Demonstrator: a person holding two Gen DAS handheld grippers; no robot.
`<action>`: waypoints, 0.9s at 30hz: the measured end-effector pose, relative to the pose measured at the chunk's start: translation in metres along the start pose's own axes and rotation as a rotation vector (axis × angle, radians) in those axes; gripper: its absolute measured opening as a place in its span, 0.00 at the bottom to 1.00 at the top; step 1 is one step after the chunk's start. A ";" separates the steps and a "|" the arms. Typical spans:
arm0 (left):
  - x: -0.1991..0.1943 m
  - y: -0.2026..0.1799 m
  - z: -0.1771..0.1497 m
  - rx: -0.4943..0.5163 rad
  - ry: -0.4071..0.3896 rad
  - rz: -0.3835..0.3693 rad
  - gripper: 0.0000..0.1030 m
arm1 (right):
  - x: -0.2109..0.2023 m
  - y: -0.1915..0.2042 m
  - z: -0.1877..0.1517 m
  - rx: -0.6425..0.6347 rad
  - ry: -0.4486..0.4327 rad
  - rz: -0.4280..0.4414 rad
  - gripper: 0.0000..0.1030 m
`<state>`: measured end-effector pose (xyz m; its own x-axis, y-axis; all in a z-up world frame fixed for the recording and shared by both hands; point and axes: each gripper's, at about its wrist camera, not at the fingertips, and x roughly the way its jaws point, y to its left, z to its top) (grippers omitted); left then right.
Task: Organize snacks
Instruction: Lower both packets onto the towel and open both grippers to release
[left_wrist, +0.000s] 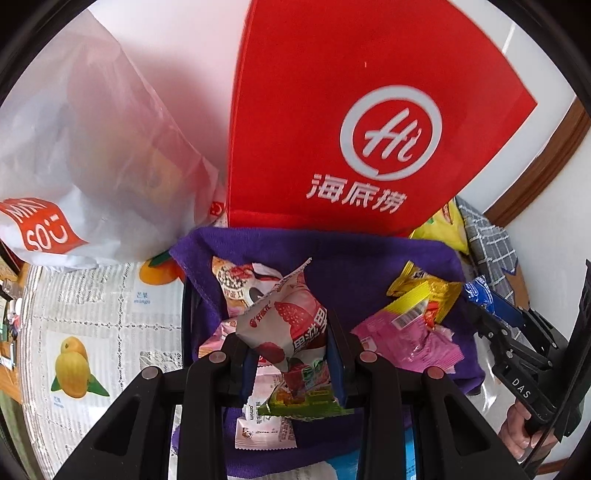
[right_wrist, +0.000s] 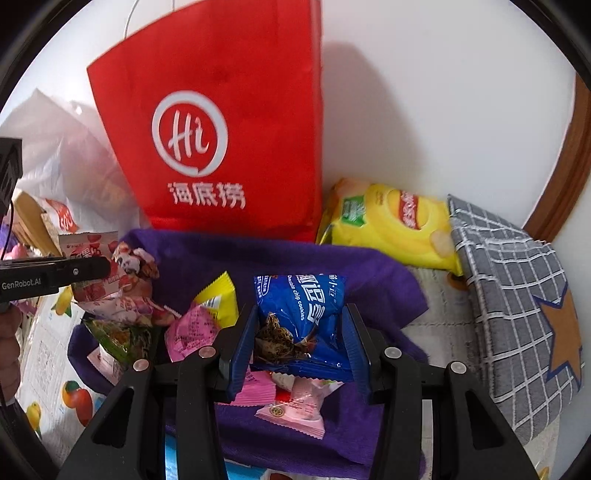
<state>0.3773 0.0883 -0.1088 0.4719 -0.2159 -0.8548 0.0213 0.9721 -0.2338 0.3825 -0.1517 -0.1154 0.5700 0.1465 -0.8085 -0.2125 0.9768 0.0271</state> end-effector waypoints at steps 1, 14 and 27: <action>0.002 0.000 0.000 0.003 0.005 0.001 0.29 | 0.003 0.001 -0.001 -0.002 0.007 0.003 0.45; 0.018 -0.005 -0.003 0.018 0.055 -0.016 0.29 | 0.031 0.015 -0.013 -0.030 0.072 -0.006 0.45; 0.031 -0.020 -0.008 0.062 0.093 -0.024 0.30 | 0.037 0.014 -0.017 -0.033 0.077 -0.024 0.45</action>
<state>0.3843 0.0612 -0.1344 0.3870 -0.2443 -0.8891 0.0875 0.9696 -0.2283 0.3877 -0.1352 -0.1551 0.5129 0.1089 -0.8515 -0.2262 0.9740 -0.0117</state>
